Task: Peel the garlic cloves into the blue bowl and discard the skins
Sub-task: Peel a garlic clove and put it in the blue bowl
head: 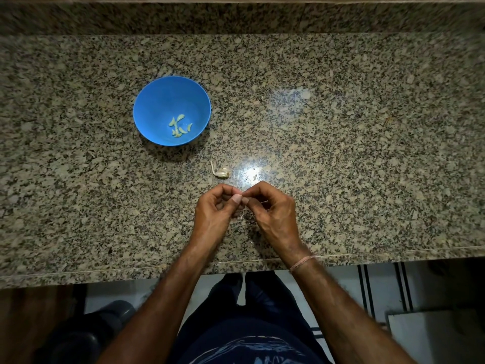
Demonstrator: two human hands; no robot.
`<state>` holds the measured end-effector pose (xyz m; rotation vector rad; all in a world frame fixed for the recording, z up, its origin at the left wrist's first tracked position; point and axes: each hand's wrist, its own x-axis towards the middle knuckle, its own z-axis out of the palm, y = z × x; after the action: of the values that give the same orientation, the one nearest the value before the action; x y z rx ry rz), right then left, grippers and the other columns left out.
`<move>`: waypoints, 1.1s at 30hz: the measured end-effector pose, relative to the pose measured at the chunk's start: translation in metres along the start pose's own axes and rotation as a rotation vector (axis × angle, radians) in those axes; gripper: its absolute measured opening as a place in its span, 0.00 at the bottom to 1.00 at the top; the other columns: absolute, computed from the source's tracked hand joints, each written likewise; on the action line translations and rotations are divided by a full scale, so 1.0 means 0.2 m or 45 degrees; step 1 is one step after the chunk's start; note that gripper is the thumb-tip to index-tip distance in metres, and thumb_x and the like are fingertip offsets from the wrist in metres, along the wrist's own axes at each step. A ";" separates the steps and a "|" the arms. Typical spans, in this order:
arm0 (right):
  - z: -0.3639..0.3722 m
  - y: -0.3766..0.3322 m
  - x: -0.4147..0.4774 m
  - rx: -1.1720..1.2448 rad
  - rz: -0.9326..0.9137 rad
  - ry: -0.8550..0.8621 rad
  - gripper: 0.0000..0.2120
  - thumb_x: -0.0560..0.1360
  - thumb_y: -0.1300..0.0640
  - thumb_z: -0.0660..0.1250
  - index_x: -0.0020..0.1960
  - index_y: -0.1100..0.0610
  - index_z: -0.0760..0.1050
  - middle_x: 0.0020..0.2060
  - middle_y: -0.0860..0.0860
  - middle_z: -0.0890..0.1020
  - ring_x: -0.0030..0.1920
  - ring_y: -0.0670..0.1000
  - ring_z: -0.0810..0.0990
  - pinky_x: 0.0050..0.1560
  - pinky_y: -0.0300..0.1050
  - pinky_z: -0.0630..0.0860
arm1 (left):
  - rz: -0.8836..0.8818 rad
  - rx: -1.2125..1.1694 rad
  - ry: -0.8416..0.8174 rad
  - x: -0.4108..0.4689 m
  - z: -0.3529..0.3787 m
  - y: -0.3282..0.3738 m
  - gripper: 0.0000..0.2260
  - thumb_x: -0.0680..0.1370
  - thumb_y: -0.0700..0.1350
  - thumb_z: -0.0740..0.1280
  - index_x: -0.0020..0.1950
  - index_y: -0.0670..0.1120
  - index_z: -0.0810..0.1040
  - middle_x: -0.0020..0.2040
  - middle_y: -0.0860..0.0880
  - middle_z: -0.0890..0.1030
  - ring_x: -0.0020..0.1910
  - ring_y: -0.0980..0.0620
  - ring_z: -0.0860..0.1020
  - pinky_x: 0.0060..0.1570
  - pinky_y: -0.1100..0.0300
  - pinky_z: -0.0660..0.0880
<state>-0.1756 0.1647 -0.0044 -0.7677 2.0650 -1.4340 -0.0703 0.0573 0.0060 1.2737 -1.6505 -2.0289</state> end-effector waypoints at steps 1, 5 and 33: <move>0.01 0.00 0.00 -0.008 -0.008 0.014 0.03 0.78 0.58 0.75 0.50 0.58 0.82 0.43 0.47 0.86 0.46 0.47 0.85 0.45 0.53 0.84 | -0.001 -0.012 -0.003 0.00 0.00 0.00 0.03 0.82 0.37 0.69 0.55 0.41 0.81 0.50 0.42 0.86 0.51 0.46 0.86 0.52 0.55 0.83; 0.03 0.01 0.01 -0.090 -0.064 0.100 0.03 0.77 0.61 0.75 0.47 0.57 0.81 0.47 0.46 0.81 0.48 0.46 0.81 0.46 0.51 0.82 | -0.041 -0.116 -0.018 0.02 0.00 -0.03 0.04 0.82 0.38 0.69 0.56 0.39 0.80 0.50 0.40 0.86 0.50 0.45 0.85 0.52 0.53 0.83; 0.04 -0.03 -0.02 -0.081 0.123 0.005 0.07 0.80 0.57 0.71 0.44 0.58 0.79 0.37 0.52 0.81 0.39 0.49 0.79 0.41 0.45 0.79 | 0.123 0.386 0.163 0.00 0.01 -0.01 0.07 0.81 0.47 0.72 0.45 0.46 0.82 0.40 0.48 0.83 0.40 0.52 0.81 0.39 0.62 0.76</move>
<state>-0.1659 0.1601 -0.0017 -0.6807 2.1293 -1.3240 -0.0700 0.0596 0.0038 1.3550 -1.9699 -1.6507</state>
